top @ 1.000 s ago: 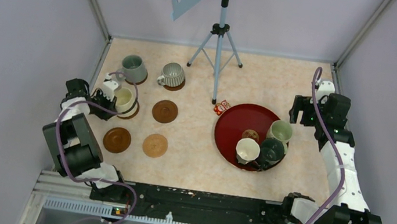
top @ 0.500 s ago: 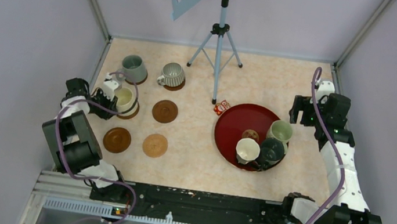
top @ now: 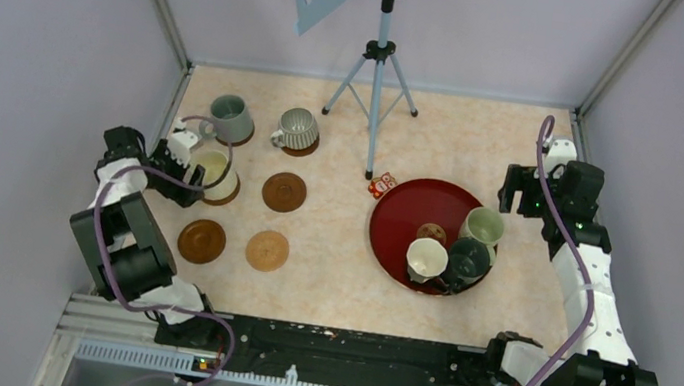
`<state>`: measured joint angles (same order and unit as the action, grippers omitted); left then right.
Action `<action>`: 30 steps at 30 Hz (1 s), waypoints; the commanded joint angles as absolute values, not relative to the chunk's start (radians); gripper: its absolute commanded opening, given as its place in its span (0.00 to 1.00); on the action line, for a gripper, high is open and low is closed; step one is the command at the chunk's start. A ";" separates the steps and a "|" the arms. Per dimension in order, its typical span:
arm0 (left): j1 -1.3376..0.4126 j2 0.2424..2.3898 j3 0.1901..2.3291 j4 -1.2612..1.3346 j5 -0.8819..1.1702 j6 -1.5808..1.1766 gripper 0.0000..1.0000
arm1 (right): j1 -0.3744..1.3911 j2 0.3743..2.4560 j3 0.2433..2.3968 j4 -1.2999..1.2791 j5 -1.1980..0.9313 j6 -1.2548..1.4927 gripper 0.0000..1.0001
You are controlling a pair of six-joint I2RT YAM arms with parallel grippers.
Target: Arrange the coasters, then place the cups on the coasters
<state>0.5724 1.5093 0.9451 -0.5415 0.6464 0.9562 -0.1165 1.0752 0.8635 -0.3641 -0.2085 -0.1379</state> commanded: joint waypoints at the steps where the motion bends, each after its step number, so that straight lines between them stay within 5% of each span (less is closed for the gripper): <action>1: 0.581 1.431 1.017 -0.648 0.680 0.988 0.95 | -0.124 1.070 0.867 -0.353 -0.230 -0.147 0.80; 16: 0.463 1.340 1.212 -0.785 0.743 0.860 0.99 | -0.124 1.053 0.874 -0.362 -0.262 -0.146 0.80; 30: -0.391 1.330 1.167 -0.634 0.471 0.488 0.99 | -0.124 1.050 0.873 -0.364 -0.276 -0.146 0.80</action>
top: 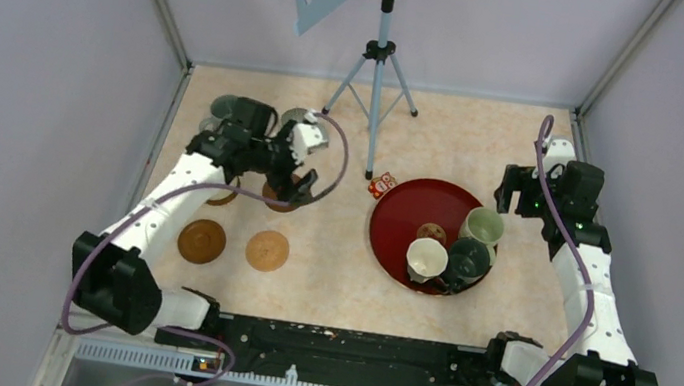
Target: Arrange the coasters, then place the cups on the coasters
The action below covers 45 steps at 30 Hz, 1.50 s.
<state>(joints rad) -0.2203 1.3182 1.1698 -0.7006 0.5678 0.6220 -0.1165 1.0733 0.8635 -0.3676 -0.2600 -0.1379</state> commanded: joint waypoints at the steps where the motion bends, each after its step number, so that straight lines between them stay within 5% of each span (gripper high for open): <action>1: -0.454 1.344 1.167 -0.618 0.438 0.470 0.99 | -0.124 1.052 0.874 -0.364 -0.276 -0.146 0.80; 6: -0.652 1.440 1.203 -0.555 0.364 0.427 0.99 | -0.124 1.055 0.873 -0.368 -0.283 -0.153 0.80; 16: -0.691 1.628 1.338 -0.525 0.438 0.400 0.99 | -0.124 1.123 0.930 -0.488 -0.344 -0.277 0.78; 25: -0.704 1.626 1.288 -0.480 0.486 0.365 0.99 | -0.124 1.117 0.944 -0.635 -0.345 -0.411 0.74; 32: -0.831 1.552 1.118 -0.342 0.460 0.268 0.99 | -0.124 1.101 0.928 -0.575 -0.372 -0.338 0.73; 45: -0.956 1.670 1.146 -0.183 0.349 0.149 0.99 | -0.124 1.081 0.890 -0.515 -0.398 -0.301 0.74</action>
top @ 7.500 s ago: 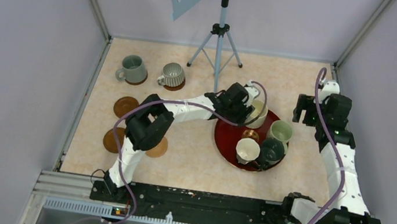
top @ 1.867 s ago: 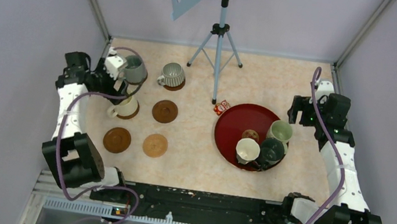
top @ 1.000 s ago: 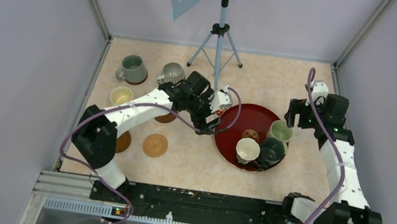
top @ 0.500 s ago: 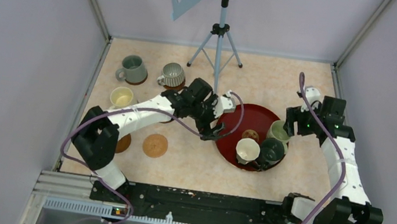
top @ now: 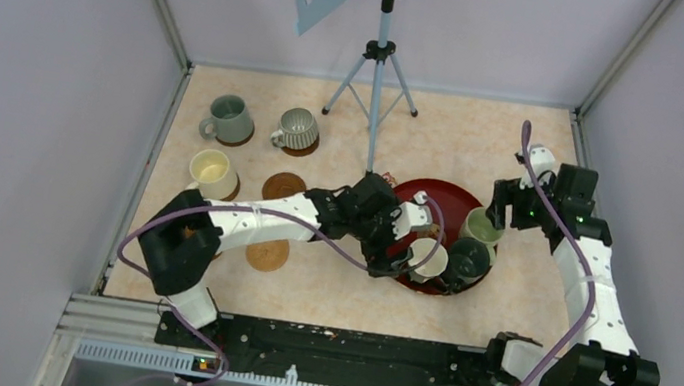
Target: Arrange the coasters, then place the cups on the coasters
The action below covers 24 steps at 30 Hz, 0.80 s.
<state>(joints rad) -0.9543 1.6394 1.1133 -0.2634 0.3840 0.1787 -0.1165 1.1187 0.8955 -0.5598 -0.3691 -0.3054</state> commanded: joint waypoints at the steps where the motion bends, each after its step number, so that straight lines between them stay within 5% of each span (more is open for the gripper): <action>1: -0.956 1.676 1.155 -0.185 0.339 0.153 0.99 | -0.125 1.078 0.888 -0.514 -0.401 -0.304 0.74; 24: -0.843 1.740 1.216 -0.153 0.315 0.037 0.99 | -0.124 1.042 0.952 -0.619 -0.638 -0.443 0.74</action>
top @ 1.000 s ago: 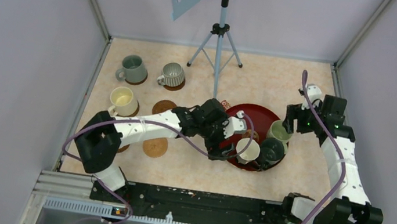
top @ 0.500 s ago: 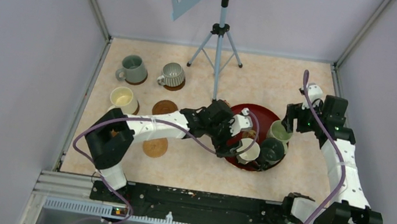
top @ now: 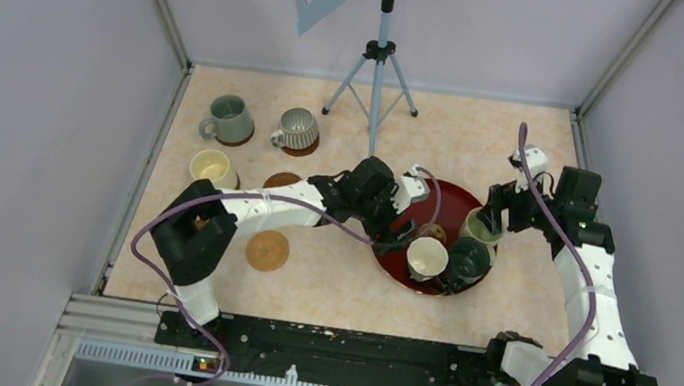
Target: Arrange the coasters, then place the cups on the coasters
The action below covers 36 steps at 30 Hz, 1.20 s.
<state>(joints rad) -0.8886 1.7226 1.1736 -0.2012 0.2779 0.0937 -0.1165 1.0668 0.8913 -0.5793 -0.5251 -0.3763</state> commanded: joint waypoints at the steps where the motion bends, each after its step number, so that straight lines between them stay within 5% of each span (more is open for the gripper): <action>1: -0.833 1.742 1.219 -0.150 0.328 0.037 0.99 | -0.124 1.043 0.958 -0.627 -0.649 -0.451 0.74; 14: -0.778 1.635 1.146 -0.241 0.398 0.117 0.99 | -0.081 1.028 1.040 -0.981 -0.871 -0.779 0.71; 26: -0.519 1.456 1.075 -0.252 0.504 0.040 0.99 | 0.357 1.023 1.029 -1.032 -0.611 -0.804 0.82; 36: -0.490 1.403 1.047 -0.269 0.507 0.052 0.99 | 0.500 1.047 0.953 -0.966 -0.442 -0.767 0.82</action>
<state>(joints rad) -0.4980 1.4376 1.0679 -0.2668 0.4828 0.0540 0.4793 1.0424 0.9619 -1.0092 -0.5045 -0.7742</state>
